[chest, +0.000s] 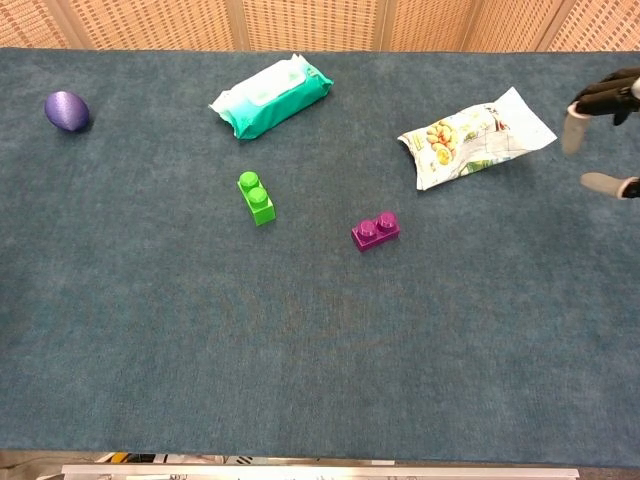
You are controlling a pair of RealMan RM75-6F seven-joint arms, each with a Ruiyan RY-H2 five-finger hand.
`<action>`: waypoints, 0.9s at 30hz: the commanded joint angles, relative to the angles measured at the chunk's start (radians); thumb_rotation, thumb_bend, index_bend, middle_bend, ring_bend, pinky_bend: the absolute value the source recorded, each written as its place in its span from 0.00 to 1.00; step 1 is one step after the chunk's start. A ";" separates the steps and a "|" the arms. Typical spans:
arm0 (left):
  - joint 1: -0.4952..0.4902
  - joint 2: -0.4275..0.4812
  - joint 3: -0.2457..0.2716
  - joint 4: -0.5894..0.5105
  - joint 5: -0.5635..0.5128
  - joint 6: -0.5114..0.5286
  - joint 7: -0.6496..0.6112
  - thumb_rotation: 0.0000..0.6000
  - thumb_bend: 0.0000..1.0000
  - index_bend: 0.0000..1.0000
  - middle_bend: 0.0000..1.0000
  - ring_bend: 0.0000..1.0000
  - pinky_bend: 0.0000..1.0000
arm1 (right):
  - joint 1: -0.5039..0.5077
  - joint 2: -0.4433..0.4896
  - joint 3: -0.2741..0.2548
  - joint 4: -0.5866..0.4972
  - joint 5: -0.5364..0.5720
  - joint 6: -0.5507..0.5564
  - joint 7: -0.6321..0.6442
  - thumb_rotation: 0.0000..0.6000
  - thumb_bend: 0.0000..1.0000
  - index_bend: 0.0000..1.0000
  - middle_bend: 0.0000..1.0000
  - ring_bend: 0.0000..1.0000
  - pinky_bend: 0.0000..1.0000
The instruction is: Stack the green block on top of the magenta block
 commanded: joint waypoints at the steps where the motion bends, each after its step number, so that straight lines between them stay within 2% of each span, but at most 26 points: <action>1: 0.002 0.001 0.002 -0.001 0.001 0.003 0.000 1.00 0.29 0.25 0.28 0.29 0.19 | 0.112 -0.040 0.052 -0.045 0.059 -0.139 -0.059 1.00 0.22 0.51 0.44 0.35 0.43; 7: 0.013 0.007 0.007 -0.005 0.003 0.014 -0.004 1.00 0.29 0.25 0.28 0.29 0.19 | 0.253 -0.141 0.115 -0.029 0.169 -0.305 -0.166 1.00 0.22 0.46 0.44 0.34 0.43; 12: 0.024 0.010 0.011 -0.006 0.003 0.027 -0.009 1.00 0.29 0.25 0.28 0.29 0.19 | 0.356 -0.240 0.145 0.013 0.254 -0.403 -0.269 1.00 0.22 0.39 0.41 0.32 0.43; 21: 0.037 0.013 0.013 -0.004 0.014 0.050 -0.028 1.00 0.29 0.25 0.28 0.29 0.19 | 0.497 -0.397 0.170 0.098 0.370 -0.477 -0.394 1.00 0.13 0.25 0.31 0.24 0.38; 27: 0.044 0.016 0.011 0.001 0.007 0.057 -0.039 1.00 0.29 0.25 0.28 0.29 0.19 | 0.586 -0.475 0.170 0.177 0.446 -0.523 -0.468 1.00 0.12 0.22 0.29 0.22 0.36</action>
